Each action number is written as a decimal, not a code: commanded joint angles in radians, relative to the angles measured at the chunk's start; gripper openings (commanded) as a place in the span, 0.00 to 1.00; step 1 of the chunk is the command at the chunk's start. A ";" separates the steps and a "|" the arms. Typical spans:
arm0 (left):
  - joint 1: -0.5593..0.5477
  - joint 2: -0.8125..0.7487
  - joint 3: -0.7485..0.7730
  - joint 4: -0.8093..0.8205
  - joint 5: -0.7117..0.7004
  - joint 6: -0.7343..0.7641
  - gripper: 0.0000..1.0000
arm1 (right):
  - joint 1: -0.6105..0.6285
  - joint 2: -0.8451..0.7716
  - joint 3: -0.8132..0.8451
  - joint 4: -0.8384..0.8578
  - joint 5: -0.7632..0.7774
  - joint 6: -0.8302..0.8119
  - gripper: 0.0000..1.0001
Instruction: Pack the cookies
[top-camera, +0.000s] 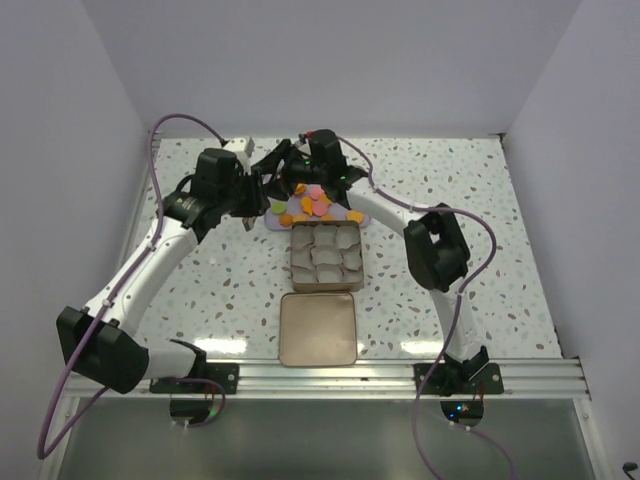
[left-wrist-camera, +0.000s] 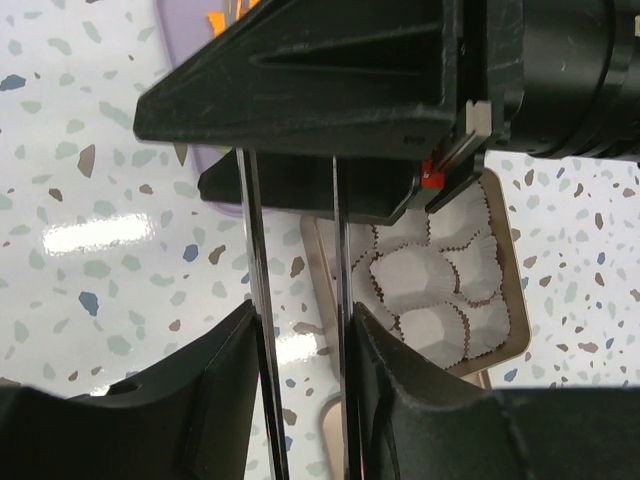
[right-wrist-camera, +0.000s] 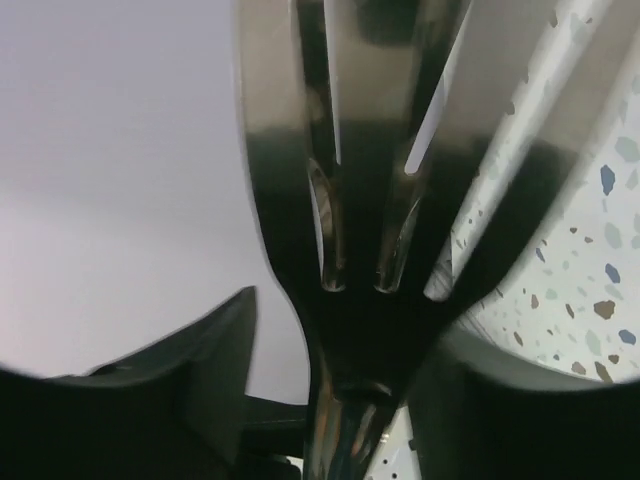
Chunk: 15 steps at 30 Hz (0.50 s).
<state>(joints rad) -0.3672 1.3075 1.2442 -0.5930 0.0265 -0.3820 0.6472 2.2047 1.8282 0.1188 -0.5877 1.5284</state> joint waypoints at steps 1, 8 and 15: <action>-0.012 0.003 0.063 0.032 0.009 0.017 0.44 | -0.003 -0.102 0.020 -0.034 -0.041 -0.055 0.65; -0.012 0.004 0.066 0.009 -0.008 0.025 0.42 | -0.060 -0.137 -0.026 -0.065 -0.052 -0.112 0.78; -0.010 0.027 0.098 -0.044 -0.080 0.061 0.45 | -0.144 -0.233 -0.050 -0.318 -0.046 -0.341 0.94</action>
<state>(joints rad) -0.3744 1.3197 1.2781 -0.6277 -0.0090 -0.3580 0.5419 2.0785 1.7790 -0.0505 -0.6201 1.3388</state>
